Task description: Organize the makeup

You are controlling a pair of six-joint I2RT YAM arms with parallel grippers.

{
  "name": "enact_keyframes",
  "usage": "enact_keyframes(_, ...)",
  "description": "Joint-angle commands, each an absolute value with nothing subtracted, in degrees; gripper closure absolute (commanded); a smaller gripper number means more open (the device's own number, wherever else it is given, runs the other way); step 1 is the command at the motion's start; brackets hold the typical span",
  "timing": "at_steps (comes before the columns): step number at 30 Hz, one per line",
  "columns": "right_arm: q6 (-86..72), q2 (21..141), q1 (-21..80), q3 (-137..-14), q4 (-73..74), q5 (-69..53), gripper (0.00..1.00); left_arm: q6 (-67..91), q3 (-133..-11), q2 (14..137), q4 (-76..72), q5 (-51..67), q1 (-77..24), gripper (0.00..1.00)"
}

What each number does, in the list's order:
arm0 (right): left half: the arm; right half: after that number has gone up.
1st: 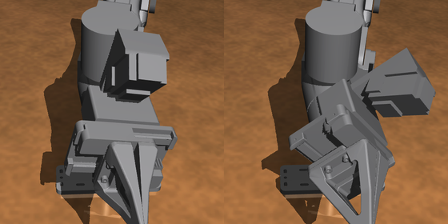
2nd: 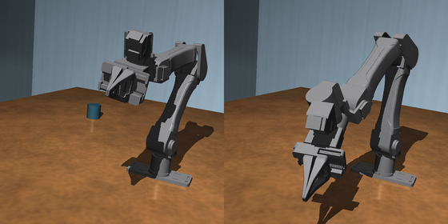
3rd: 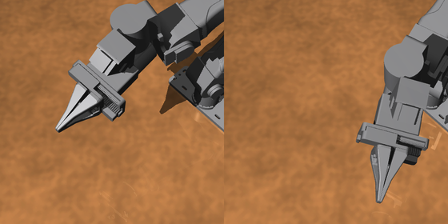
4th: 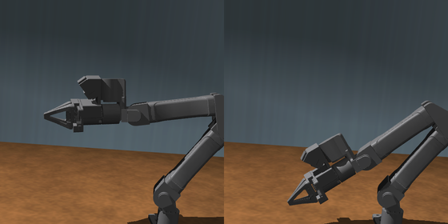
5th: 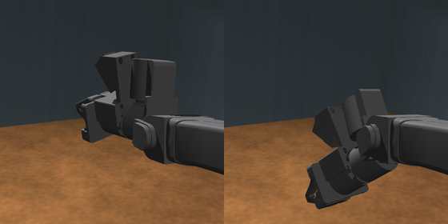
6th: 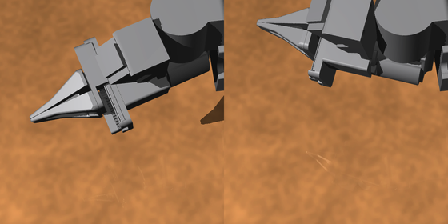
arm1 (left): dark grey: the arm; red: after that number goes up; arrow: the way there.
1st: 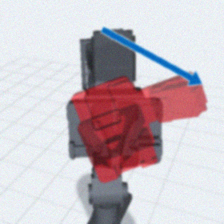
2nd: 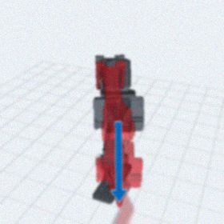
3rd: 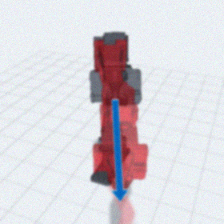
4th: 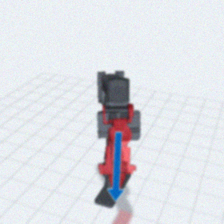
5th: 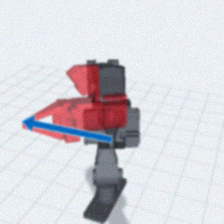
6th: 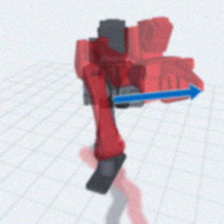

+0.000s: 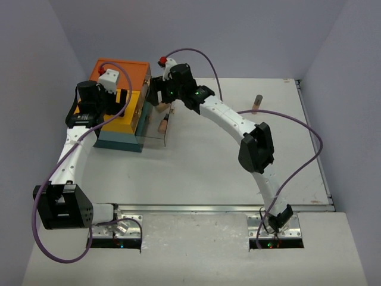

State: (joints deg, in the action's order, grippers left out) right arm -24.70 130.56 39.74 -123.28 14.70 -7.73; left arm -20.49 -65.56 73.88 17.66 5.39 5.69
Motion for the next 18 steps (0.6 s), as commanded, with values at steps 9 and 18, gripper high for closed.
enact_keyframes(9, -14.80, 102.84, 19.57, -97.96, 26.98, 16.17, 0.01, -20.01, -67.80, 74.00, 16.08, 6.74, 6.33, 0.17)
enact_keyframes(18, -16.08, 114.77, 5.81, -104.87, 28.48, 17.85, 0.01, -21.00, -67.85, 73.74, 16.57, 4.95, 6.33, 0.17)
